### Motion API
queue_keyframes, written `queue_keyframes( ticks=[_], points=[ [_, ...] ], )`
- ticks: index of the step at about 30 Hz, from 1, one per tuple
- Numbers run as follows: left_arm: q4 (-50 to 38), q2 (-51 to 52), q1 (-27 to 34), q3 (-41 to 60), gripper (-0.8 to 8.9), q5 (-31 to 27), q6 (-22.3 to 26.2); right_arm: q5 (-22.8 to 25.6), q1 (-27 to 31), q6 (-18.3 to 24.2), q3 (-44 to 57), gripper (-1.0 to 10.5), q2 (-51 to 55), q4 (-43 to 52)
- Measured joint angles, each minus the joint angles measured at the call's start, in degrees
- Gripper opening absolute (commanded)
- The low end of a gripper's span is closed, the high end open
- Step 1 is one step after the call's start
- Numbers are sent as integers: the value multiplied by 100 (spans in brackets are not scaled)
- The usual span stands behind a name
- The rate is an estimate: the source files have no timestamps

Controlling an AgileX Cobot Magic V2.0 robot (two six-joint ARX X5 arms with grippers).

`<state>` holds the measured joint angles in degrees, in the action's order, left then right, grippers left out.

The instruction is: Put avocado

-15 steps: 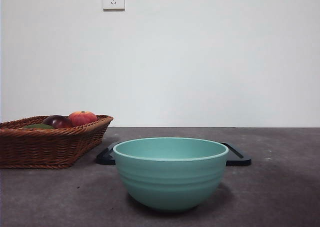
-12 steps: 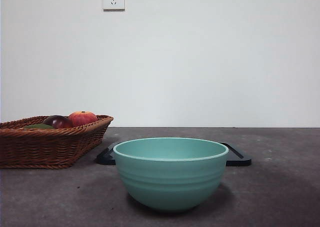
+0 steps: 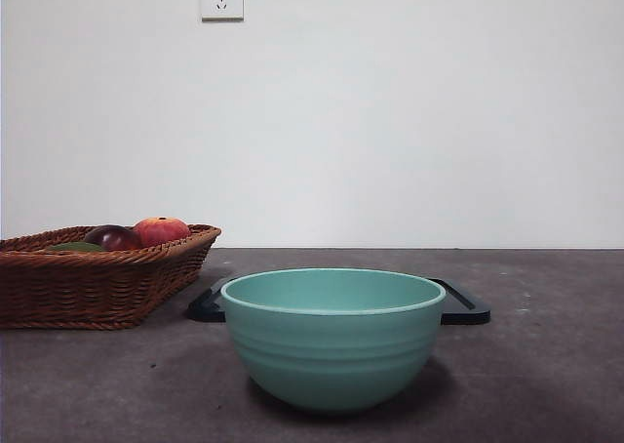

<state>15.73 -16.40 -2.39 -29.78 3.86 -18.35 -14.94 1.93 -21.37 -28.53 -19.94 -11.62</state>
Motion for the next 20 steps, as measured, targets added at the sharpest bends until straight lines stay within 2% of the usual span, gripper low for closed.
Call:
queue_keyframes(
  ticks=[5,13,16,20],
  points=[
    [413,-651,-122,-619,16,413,66,-573,-306,125,-680,12,-807,-422],
    [640,-1611,-363,-1381,16,1587,553,-789,-1174,1071,-1827,12,-1921,-1792],
    [645,-1749,-553,-1488,16,1816,710,-905,-1519,1357,-2041,12,-2184,-2133],
    [675,-1755,-800,-1499,16,1908,782,-909,-1917,1517,-2083,12,-2273,-2267]
  ],
)
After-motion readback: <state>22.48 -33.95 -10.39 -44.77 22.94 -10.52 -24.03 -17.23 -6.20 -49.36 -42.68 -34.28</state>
